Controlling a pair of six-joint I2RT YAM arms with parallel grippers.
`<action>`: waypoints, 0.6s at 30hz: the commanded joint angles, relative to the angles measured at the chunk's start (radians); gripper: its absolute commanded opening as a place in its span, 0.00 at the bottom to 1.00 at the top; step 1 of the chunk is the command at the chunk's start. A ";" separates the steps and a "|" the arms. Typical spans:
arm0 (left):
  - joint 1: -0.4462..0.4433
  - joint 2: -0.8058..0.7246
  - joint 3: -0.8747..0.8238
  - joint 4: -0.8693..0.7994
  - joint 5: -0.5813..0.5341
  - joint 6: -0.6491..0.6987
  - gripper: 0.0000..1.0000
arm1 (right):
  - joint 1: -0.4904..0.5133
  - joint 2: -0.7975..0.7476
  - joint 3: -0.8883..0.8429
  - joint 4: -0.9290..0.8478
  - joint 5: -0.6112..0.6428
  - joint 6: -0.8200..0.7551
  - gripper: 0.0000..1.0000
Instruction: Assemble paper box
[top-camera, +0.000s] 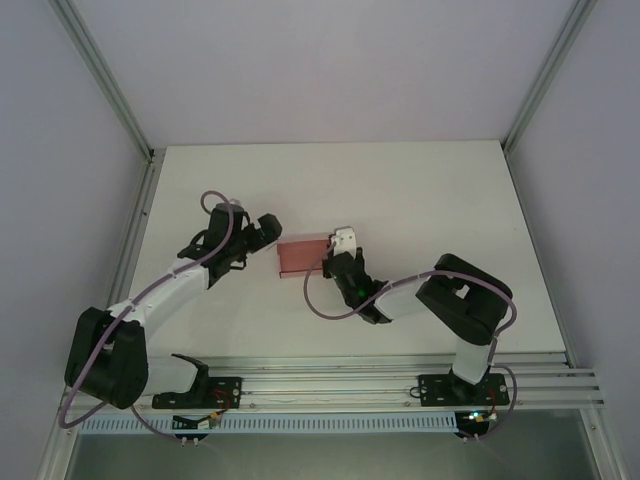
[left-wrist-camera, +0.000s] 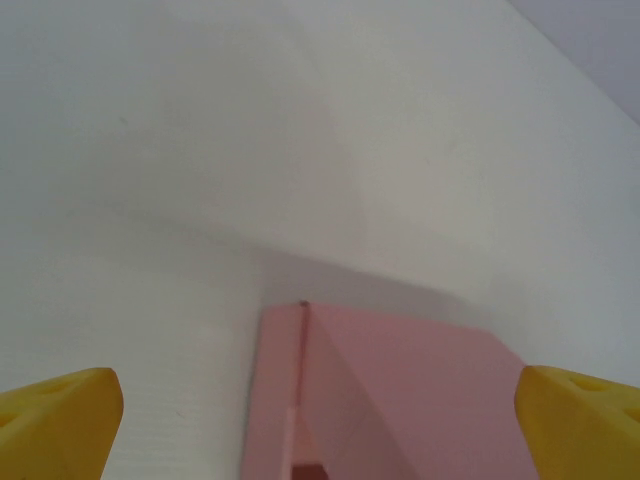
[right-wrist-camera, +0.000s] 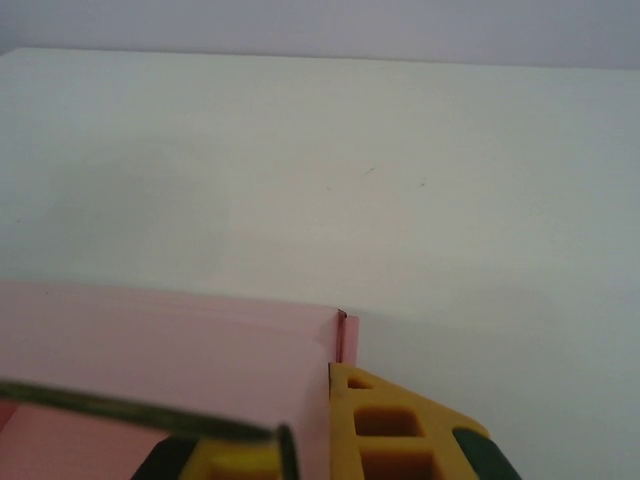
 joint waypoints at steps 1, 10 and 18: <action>0.008 0.009 -0.016 0.090 0.135 0.034 1.00 | 0.023 0.048 -0.023 -0.023 -0.031 -0.043 0.00; 0.007 0.150 -0.055 0.086 0.169 0.045 0.88 | 0.040 0.040 -0.042 -0.054 -0.040 -0.022 0.01; 0.006 0.179 -0.102 0.127 0.156 0.043 0.78 | 0.040 -0.023 -0.038 -0.172 -0.149 0.037 0.24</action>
